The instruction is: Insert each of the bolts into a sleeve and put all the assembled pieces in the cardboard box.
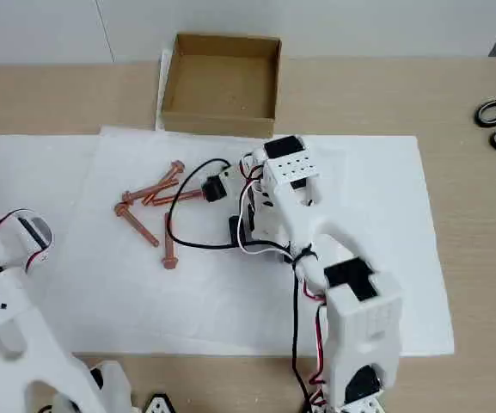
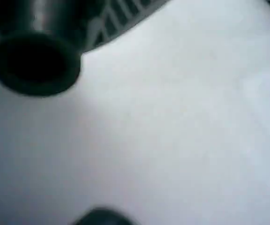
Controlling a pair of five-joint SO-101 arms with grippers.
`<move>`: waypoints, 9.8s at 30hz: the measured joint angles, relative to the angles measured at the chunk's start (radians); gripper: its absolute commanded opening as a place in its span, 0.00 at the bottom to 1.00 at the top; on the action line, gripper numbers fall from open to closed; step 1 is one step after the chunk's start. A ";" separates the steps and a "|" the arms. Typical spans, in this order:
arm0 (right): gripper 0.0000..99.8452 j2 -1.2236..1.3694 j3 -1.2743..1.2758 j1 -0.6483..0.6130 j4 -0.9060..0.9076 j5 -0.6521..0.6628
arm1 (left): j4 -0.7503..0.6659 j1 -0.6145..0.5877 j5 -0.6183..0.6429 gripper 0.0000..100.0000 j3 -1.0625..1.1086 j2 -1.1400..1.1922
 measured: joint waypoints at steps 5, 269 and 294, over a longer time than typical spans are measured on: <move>0.00 -0.173 0.000 -0.002 0.009 -0.034 | 0.000 0.071 -0.157 0.17 0.000 0.002; 0.00 -1.603 1.198 0.014 -0.833 -0.624 | -0.236 0.373 -0.021 0.27 0.534 -0.638; 0.00 -0.417 0.212 0.075 -0.991 -0.545 | -0.233 0.373 -0.021 0.27 0.534 -0.638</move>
